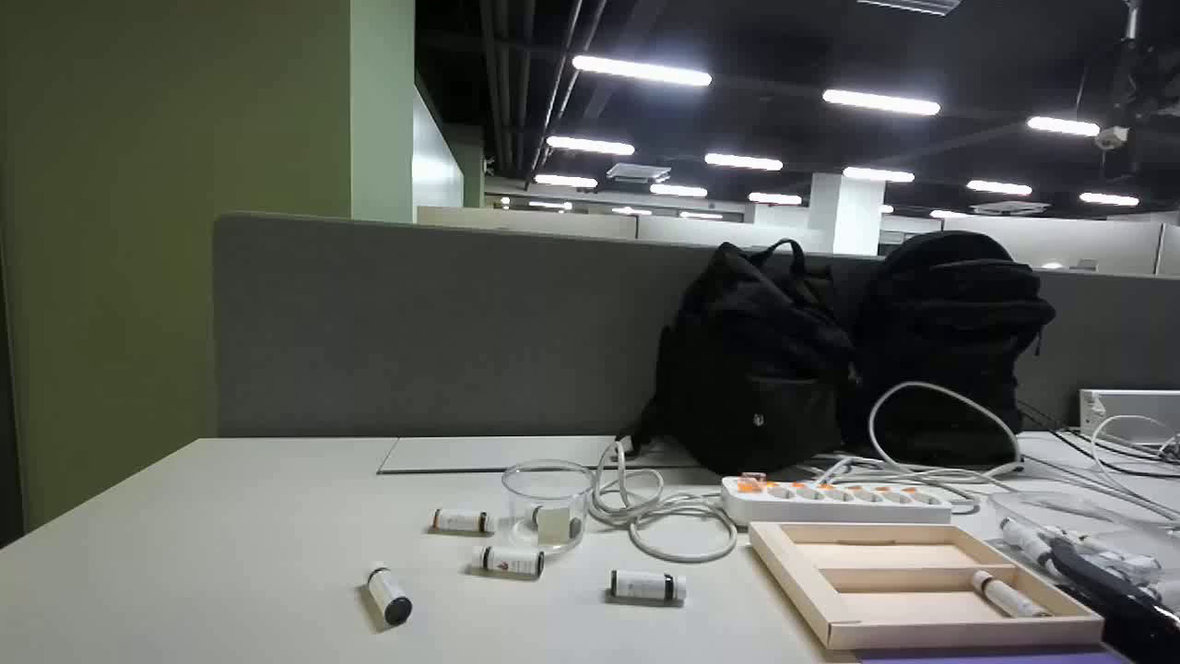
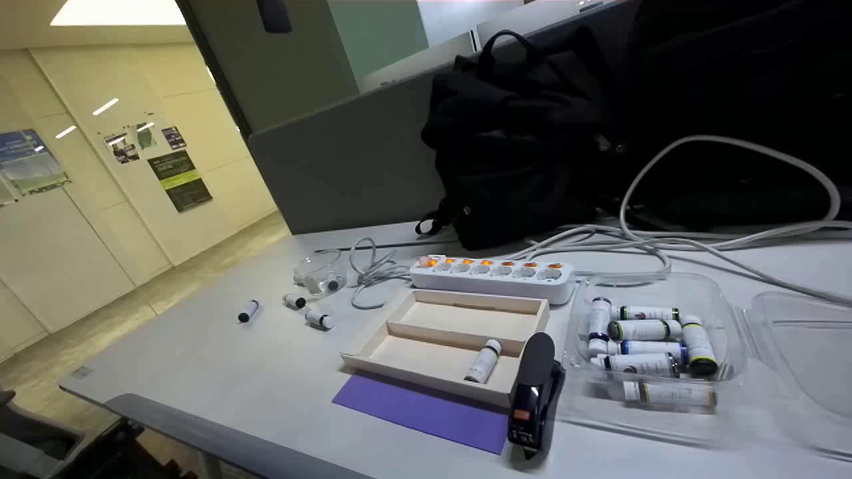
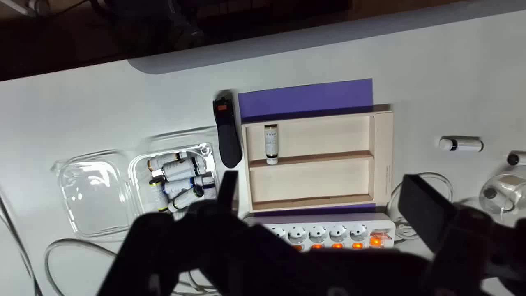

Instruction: Press the power button third from the right.

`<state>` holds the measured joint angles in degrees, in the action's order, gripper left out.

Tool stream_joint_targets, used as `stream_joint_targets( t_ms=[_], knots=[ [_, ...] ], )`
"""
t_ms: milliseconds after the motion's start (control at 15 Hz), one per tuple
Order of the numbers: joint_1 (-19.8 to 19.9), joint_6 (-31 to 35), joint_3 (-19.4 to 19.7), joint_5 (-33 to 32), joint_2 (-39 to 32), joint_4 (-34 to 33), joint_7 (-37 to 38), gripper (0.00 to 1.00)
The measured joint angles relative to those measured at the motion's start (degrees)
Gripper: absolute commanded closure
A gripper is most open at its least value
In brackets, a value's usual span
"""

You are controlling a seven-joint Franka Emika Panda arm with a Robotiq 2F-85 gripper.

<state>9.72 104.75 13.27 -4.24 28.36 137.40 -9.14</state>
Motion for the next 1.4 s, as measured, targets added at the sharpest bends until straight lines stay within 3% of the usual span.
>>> stream_joint_targets(
  t_ms=[800,1133,1400],
  knots=[
    [0.0,0.8,0.0,0.1,-0.2,0.0,-0.3,0.00],
    [-2.6,15.6,-0.6,1.7,-6.7,-0.4,-3.8,0.00],
    [-5.6,26.3,-1.7,5.6,-18.4,-5.3,-5.7,0.00]
  ],
)
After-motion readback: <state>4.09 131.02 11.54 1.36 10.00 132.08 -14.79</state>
